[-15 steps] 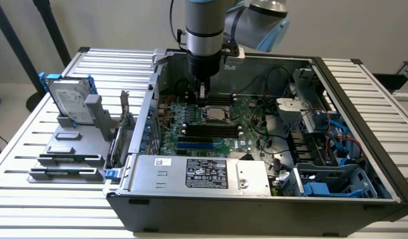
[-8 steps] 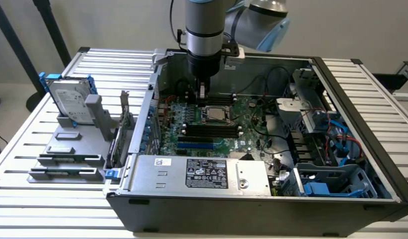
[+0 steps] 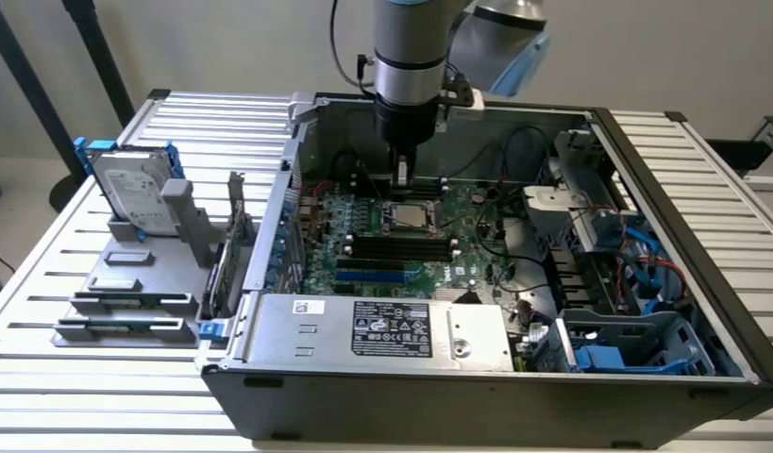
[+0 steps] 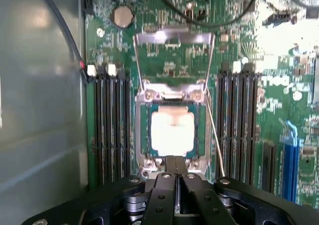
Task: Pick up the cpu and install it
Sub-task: 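Close the cpu cover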
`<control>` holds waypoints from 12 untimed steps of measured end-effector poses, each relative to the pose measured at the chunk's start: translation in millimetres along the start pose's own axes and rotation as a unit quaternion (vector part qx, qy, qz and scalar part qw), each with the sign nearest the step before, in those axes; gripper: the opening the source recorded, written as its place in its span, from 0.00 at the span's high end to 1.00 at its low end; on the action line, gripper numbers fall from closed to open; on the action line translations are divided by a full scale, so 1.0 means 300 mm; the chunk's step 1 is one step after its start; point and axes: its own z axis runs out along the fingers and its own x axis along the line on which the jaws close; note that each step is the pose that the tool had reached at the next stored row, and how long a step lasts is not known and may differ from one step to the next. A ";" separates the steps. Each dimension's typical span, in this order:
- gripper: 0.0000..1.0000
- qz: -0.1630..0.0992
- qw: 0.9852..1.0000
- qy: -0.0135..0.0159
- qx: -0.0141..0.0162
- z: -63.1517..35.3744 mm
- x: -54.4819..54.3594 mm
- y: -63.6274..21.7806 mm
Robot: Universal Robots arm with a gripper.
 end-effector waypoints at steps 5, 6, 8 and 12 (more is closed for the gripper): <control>0.89 0.000 1.000 0.000 0.001 -0.020 0.004 0.076; 0.89 0.000 1.000 0.000 0.001 -0.025 0.004 0.091; 0.89 0.000 1.000 0.001 0.001 -0.037 0.006 0.121; 0.89 0.000 1.000 0.001 0.002 -0.060 0.010 0.183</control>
